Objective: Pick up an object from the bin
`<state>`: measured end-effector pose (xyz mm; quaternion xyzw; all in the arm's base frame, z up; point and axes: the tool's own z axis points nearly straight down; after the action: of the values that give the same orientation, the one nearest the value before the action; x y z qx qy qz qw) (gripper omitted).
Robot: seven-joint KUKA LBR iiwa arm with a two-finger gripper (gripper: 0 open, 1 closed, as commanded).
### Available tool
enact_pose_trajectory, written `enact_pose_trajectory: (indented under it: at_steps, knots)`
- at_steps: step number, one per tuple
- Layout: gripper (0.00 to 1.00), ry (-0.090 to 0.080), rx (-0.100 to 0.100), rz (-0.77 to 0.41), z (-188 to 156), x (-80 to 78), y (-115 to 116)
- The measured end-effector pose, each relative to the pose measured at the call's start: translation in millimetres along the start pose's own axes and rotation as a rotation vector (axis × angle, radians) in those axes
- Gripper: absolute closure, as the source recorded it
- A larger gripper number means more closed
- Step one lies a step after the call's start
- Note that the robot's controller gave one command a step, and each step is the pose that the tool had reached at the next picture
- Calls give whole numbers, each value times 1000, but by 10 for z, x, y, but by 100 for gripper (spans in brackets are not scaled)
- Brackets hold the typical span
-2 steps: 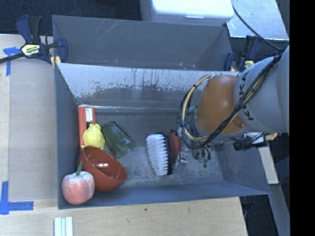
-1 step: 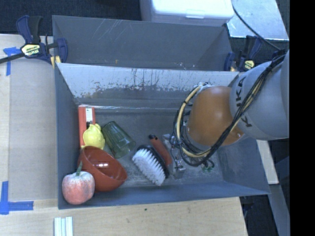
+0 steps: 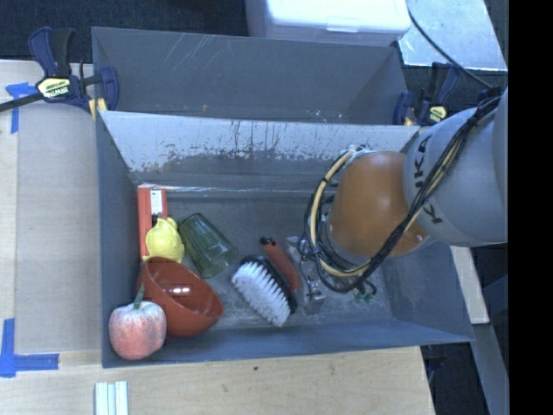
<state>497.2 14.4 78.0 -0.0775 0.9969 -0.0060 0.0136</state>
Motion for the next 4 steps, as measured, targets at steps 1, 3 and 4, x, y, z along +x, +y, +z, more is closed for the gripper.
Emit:
enact_pose_trajectory:
  at_steps: [1, 3, 4]
  knots:
    - [0, -5, 1, -10, -288, -145, -10]
    - [100, 4, 14, 510, -78, -235, 462]
    - [100, 3, 13, 509, -78, -239, 469]
